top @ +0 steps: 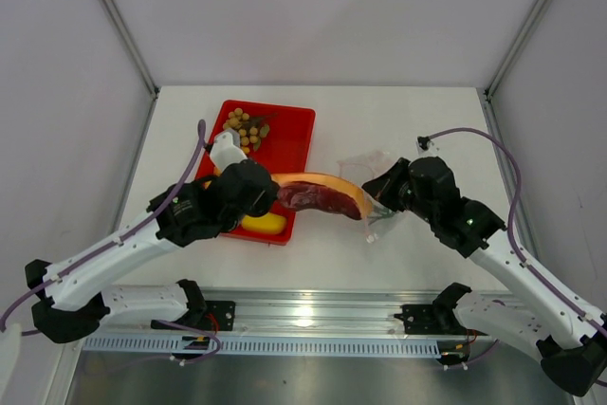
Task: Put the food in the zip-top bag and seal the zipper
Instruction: Place the fake food in the zipper food storage bag.
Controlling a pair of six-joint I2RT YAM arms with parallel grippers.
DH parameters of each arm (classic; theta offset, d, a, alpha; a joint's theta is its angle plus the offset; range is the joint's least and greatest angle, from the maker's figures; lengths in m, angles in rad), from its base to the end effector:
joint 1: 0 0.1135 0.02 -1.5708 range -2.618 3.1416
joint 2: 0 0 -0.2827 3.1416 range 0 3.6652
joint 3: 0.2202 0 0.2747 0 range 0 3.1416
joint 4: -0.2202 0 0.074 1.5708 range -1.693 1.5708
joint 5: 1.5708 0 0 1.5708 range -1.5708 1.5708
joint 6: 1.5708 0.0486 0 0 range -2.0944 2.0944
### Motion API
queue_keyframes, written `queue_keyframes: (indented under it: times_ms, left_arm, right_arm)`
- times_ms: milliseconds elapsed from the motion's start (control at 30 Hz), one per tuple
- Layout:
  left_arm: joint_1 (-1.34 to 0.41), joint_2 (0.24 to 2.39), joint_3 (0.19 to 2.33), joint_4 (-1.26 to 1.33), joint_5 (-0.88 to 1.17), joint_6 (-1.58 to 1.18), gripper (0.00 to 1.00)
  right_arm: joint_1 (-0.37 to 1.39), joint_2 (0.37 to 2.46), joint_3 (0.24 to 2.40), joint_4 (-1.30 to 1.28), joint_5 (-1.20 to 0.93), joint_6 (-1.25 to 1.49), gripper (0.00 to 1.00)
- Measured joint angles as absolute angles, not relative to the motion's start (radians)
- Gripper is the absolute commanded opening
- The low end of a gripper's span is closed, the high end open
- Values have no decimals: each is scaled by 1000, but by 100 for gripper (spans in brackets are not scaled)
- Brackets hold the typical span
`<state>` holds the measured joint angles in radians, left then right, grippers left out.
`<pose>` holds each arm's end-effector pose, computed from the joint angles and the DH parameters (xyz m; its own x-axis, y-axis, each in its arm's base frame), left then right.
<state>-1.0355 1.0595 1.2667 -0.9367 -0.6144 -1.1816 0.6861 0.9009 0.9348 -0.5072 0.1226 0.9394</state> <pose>0.1345 -0.1719 0.3981 -0.5764 -0.5101 -0.6384 -0.1310 0.8288 -0.5440 0.1733 0.1342 0.3484 -0.6477 0.5051 -0.5704 -0.0367 0.7271 0.6856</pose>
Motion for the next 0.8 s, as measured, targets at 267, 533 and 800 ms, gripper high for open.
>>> queue_keyframes:
  times_ms: [267,533,800]
  left_arm:
    - [-1060,1120,1328,-984,-664,-1233,1]
    - [-1152,1292,1432,-1038,-690,-1322,1]
    - [-1166,1401,1540,-1039,-670,-1309,1]
  right_arm:
    - [686,893,920,-507,131,973,0]
    - [691,908,913,-482,145,1060,0]
    - [692,913,913,-451,154,1118,0]
